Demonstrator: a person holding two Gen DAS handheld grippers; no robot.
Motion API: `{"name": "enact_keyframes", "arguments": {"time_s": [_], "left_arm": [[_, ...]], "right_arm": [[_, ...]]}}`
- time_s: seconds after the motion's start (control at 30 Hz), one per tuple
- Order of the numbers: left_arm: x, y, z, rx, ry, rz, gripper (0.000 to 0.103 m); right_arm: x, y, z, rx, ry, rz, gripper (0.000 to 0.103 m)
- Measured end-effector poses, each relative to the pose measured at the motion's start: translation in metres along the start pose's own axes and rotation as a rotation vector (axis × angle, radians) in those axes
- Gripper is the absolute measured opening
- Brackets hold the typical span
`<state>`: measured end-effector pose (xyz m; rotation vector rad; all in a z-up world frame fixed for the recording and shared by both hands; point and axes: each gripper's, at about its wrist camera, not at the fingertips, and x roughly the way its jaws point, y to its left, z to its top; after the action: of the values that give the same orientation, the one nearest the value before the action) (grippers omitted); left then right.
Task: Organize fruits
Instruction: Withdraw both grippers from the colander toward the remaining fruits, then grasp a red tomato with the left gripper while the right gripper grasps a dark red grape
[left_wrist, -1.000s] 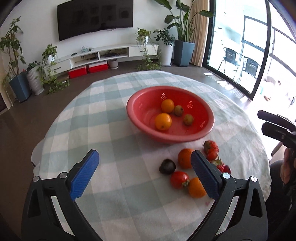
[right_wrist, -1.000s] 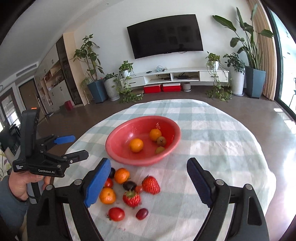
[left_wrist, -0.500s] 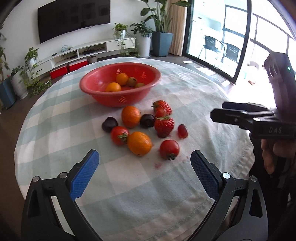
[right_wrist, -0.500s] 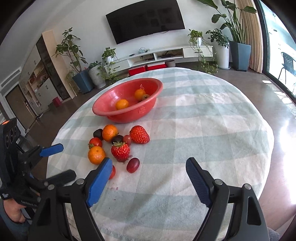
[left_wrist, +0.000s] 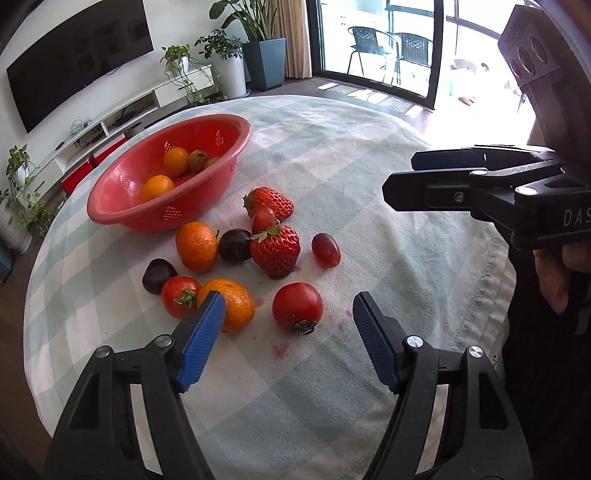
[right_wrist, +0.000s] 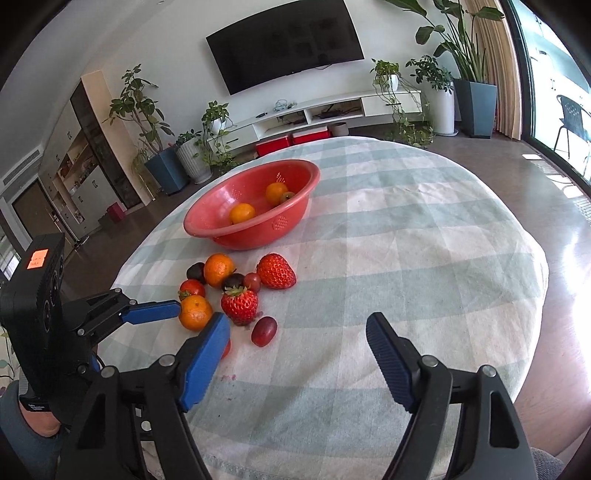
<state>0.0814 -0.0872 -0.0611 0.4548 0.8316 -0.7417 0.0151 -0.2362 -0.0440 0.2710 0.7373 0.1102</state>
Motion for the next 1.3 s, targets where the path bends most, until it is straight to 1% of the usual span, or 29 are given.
{"name": "enact_keyframes", "arguments": {"time_s": [0.07, 0.17, 0.37, 0.5, 0.67, 0.73, 0.77, 0.8, 0.87, 0.93, 1.03, 1.13, 1.2, 1.3], "left_arm": [[0.000, 0.000, 0.003, 0.012, 0.001, -0.004, 0.065], [0.000, 0.001, 0.006, 0.017, -0.007, -0.034, 0.065], [-0.003, -0.009, 0.006, 0.070, -0.033, -0.080, 0.066], [0.003, -0.012, 0.006, 0.081, -0.015, -0.098, 0.066], [0.013, -0.008, 0.005, 0.071, 0.015, -0.085, 0.065], [0.014, -0.006, 0.005, 0.064, 0.020, -0.083, 0.058], [0.015, -0.005, 0.004, 0.065, 0.025, -0.079, 0.051], [0.016, -0.006, 0.004, 0.070, 0.029, -0.077, 0.047], [0.018, -0.008, 0.004, 0.088, 0.031, -0.065, 0.047], [0.018, -0.006, 0.005, 0.087, 0.034, -0.061, 0.044], [0.019, -0.004, 0.005, 0.087, 0.045, -0.056, 0.043], [0.024, -0.003, 0.004, 0.088, 0.067, -0.024, 0.043], [0.024, -0.001, 0.003, 0.065, 0.064, -0.032, 0.044], [0.030, -0.004, 0.004, 0.072, 0.085, -0.039, 0.043]], "right_arm": [[-0.001, 0.000, 0.000, -0.004, -0.004, 0.003, 0.079], [-0.002, -0.001, 0.000, 0.004, -0.010, 0.007, 0.078], [-0.003, -0.002, 0.000, 0.007, -0.017, 0.011, 0.078], [-0.005, -0.003, 0.000, 0.008, -0.021, 0.018, 0.078], [-0.007, -0.003, 0.000, 0.011, -0.029, 0.026, 0.078], [-0.007, -0.003, 0.000, 0.013, -0.030, 0.029, 0.078], [-0.008, -0.004, -0.001, 0.013, -0.030, 0.029, 0.078], [-0.008, -0.004, -0.001, 0.013, -0.030, 0.030, 0.078], [-0.008, -0.004, 0.000, 0.015, -0.032, 0.033, 0.078], [-0.008, -0.004, 0.000, 0.015, -0.032, 0.033, 0.078], [-0.008, -0.004, -0.001, 0.014, -0.033, 0.031, 0.078], [-0.008, -0.004, 0.000, 0.014, -0.032, 0.032, 0.078], [-0.008, -0.004, 0.000, 0.008, -0.030, 0.029, 0.078], [-0.005, -0.002, 0.001, -0.002, -0.013, 0.023, 0.077]]}}
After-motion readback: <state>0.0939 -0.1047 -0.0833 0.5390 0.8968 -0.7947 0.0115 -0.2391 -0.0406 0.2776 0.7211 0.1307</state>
